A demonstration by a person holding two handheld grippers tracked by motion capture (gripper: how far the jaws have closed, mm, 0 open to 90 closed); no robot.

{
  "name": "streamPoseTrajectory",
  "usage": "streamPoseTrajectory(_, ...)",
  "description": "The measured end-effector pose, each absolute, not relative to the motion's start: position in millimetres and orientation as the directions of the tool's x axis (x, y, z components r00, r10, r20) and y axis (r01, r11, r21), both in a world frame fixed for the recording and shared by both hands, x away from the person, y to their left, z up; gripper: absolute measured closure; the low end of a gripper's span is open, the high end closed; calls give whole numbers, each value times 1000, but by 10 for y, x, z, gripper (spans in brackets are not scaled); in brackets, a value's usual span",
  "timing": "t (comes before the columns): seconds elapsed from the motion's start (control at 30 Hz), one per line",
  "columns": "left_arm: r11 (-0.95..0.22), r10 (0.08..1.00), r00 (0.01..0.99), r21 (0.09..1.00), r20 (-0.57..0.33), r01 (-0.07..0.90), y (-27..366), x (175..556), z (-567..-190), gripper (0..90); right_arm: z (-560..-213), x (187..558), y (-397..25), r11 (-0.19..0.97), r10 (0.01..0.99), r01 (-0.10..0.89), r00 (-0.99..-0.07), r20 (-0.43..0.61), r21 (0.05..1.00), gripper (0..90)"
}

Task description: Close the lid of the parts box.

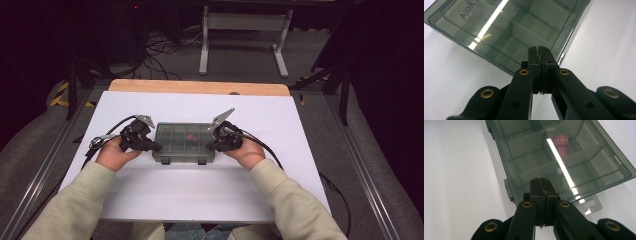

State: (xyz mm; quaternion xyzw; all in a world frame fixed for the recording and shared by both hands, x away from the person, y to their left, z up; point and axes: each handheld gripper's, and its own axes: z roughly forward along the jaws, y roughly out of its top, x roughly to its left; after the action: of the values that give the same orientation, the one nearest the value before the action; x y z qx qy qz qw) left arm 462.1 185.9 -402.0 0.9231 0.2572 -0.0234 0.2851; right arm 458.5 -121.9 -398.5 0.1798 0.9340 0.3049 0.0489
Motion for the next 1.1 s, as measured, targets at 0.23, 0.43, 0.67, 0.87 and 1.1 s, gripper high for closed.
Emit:
streamPoseTrajectory(0.23, -697, 460, 869, 532, -182, 481, 1877, 4603, -4038, 889, -4003, 4542, -1191, 766, 346, 268, -938, -23, 584, 882)
streamPoseTrajectory(0.43, -696, 461, 872, 542, -167, 471, 1877, 4585, -4044, 889, -4001, 4528, -1181, 772, 345, 260, -938, -39, 579, 879)
streamPoseTrajectory(0.67, -693, 459, 872, 546, -171, 472, 1884, 4584, -4048, 888, -4005, 4527, -1188, 768, 349, 266, -936, -33, 583, 878)
streamPoseTrajectory(0.87, -690, 455, 871, 546, -184, 475, 1881, 4589, -4039, 837, -4009, 4531, -1187, 749, 372, 294, -928, -9, 593, 794)
streamPoseTrajectory(1.1, -659, 461, 870, 589, -173, 467, 1917, 4574, -3976, 600, -3945, 4504, -1210, 725, 386, 286, -922, -27, 626, 669)
